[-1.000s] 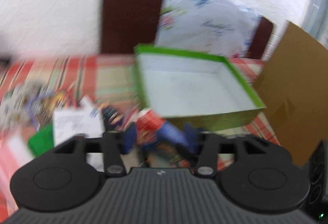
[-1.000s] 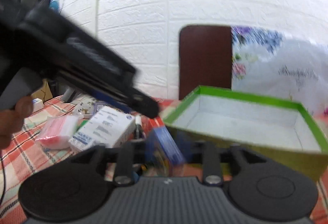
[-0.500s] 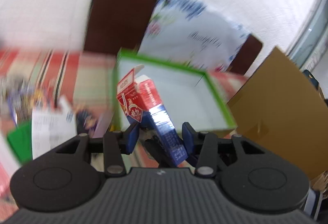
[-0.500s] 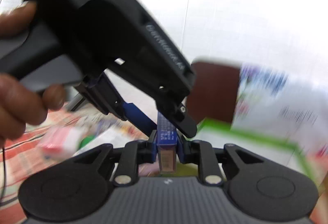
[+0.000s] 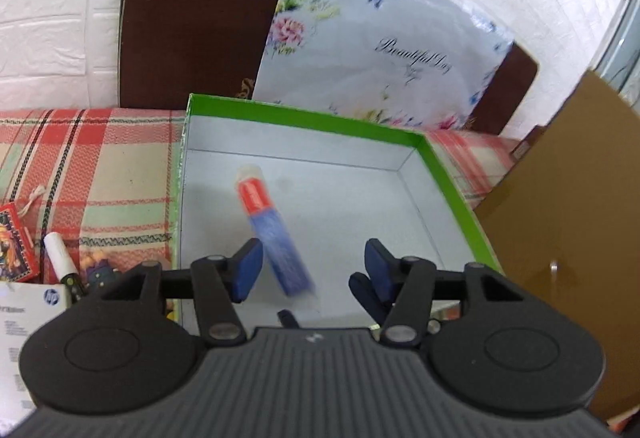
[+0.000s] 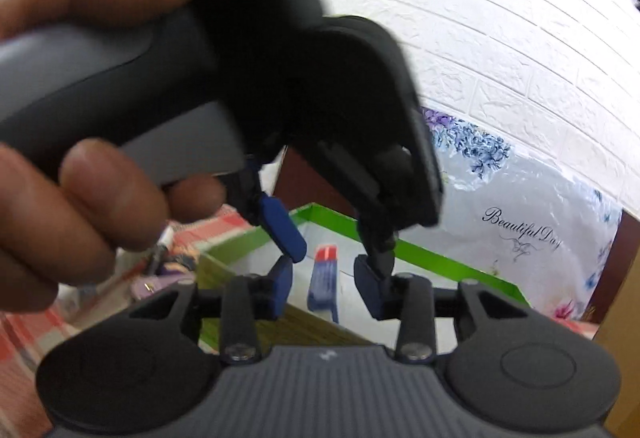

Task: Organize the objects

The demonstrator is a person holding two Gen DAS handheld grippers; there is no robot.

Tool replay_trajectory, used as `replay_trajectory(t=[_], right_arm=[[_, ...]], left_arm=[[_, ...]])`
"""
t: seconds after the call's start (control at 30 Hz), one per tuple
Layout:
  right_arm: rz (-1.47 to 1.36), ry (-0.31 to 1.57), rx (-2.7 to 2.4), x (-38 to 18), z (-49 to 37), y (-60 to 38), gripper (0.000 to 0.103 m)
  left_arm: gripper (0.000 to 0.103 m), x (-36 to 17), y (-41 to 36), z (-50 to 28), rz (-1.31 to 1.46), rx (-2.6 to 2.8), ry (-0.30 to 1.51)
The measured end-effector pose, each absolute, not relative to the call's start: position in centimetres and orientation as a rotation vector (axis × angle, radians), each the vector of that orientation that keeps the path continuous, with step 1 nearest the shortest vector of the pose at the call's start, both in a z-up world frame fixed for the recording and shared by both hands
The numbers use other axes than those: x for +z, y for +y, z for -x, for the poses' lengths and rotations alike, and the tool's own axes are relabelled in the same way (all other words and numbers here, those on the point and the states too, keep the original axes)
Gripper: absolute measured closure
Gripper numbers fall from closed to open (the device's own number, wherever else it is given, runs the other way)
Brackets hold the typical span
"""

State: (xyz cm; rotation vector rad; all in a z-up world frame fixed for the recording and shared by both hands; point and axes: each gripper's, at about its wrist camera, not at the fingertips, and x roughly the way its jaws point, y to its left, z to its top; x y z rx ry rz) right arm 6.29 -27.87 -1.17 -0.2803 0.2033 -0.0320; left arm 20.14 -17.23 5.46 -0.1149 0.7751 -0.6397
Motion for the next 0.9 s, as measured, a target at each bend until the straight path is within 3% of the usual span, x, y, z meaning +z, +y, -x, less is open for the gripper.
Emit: replay_trajectory(t=[0.33, 0.57, 0.63, 0.83, 0.9], right_arm=[[-0.104, 0.305, 0.093, 2.9, -7.2, -30.3, 0.067], [-0.226, 0.089, 0.127, 13.1, -7.8, -31.3, 0.066], [-0.223, 0.145, 0.152, 11.2, -7.4, -30.7, 0.066], [-0.182, 0.598, 0.202, -4.4, -7.7, -24.6, 0.067], [-0.183, 0.672, 0.203, -6.5, -8.3, -23.4, 0.061]], left_arm=[[0.044, 9.6, -7.8, -15.5, 0.143, -0.518, 0.676], [0.043, 13.4, -4.0, -12.8, 0.173, -0.435, 0.555], [0.043, 11.9, -3.2, -12.5, 0.193, -0.418, 0.596], [0.043, 5.8, -2.3, -12.5, 0.222, -0.388, 0.784], [0.043, 4.7, -2.5, -12.5, 0.228, -0.397, 0.826]])
